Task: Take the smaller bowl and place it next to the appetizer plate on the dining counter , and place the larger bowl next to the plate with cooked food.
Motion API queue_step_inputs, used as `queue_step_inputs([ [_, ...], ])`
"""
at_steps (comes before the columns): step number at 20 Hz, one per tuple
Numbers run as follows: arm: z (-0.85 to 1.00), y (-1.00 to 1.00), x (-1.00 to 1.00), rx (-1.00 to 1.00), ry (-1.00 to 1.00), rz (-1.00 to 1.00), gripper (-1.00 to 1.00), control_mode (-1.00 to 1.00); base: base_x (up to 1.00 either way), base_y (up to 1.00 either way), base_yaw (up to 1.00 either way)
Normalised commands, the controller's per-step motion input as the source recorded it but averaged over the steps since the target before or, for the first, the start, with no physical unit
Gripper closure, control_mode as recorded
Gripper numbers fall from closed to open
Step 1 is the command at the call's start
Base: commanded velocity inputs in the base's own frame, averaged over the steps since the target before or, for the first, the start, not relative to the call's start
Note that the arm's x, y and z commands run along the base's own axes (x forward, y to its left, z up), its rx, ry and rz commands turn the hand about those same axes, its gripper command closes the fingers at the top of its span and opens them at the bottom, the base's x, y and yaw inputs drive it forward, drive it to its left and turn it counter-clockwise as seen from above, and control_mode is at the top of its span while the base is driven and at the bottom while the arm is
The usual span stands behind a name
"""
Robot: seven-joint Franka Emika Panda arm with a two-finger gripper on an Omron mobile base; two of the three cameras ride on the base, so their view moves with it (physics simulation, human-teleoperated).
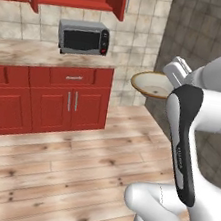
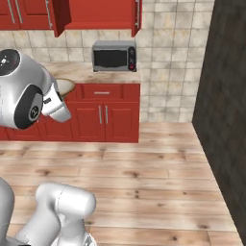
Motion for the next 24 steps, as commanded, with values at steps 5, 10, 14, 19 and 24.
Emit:
queue_step_inputs([
  [5, 0.0, 0.0, 0.0, 0.0, 0.0, 0.0, 1.0, 1.0, -0.05, -1.0, 0.02],
  [10, 0.0, 0.0, 0.0, 0.0, 0.0, 0.0, 1.0, 1.0, -0.17, -0.97, 0.14],
  [14, 0.0, 0.0, 0.0, 0.0, 0.0, 0.0, 1.0, 1.0, -0.95, -0.41, 0.22],
  [19, 0.0, 0.0, 0.0, 0.0, 0.0, 0.0, 1.0, 1.0, -1.0, -0.01, 0.13],
  [24, 0.0, 0.0, 0.0, 0.0, 0.0, 0.0, 1.0, 1.0, -1.0, 0.11, 0.02],
])
